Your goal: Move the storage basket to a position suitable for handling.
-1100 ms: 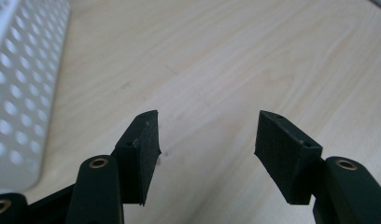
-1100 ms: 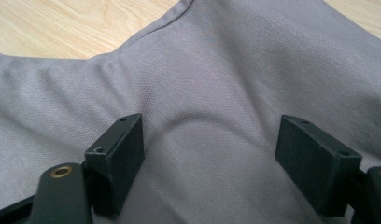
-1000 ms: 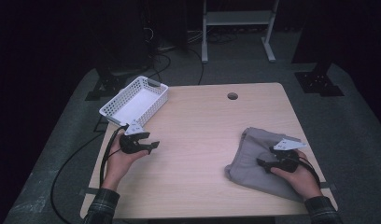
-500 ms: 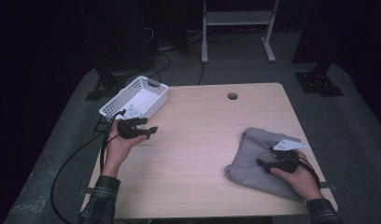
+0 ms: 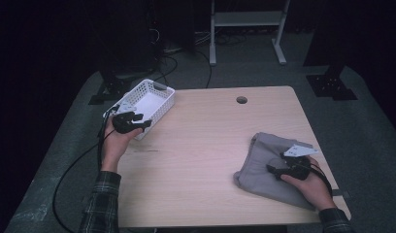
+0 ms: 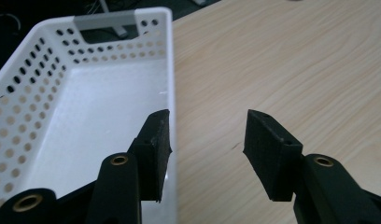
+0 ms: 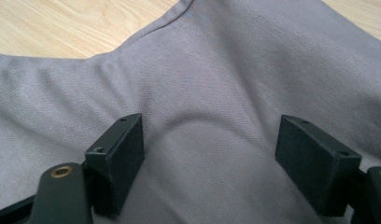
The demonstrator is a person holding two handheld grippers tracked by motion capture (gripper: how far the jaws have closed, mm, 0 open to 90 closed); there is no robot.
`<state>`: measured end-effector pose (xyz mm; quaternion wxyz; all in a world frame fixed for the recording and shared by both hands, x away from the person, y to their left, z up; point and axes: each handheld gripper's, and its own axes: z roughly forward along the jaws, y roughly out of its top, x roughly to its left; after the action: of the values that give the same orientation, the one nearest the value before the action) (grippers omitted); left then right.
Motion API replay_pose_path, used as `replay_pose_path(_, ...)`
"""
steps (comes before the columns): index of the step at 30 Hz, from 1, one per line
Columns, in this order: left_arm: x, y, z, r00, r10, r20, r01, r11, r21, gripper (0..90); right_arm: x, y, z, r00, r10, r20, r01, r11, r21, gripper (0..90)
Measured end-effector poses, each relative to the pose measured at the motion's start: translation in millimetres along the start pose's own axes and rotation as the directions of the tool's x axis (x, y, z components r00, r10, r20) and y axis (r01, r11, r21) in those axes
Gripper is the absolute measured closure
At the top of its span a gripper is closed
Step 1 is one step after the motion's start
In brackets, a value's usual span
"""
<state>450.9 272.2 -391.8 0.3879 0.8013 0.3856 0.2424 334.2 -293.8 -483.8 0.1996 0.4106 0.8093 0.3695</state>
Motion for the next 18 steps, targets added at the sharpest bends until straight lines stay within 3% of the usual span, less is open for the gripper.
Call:
replay_pose_path(6, 9.6, -8.3, 10.0, 0.9994, -0.034, 0.001, 0.034, 0.9992, 0.019, 56.3, 0.0, 0.0, 0.0, 1.0, 0.0, -0.001, 0.0, 1.0, 0.0, 22.2)
replay_pose_path(14, 12.6, -13.1, 20.7, 0.9991, -0.018, -0.038, 0.021, 0.9963, 0.083, 66.2, -0.1, 0.0, 0.1, 1.0, 0.002, -0.001, -0.002, 1.0, 0.0, 22.2)
replay_pose_path(18, 13.6, -15.4, 23.3, 0.9984, -0.044, -0.034, 0.047, 0.9942, 0.096, 71.5, -0.1, 0.0, 0.1, 1.0, 0.002, -0.001, -0.002, 1.0, 0.0, 22.3)
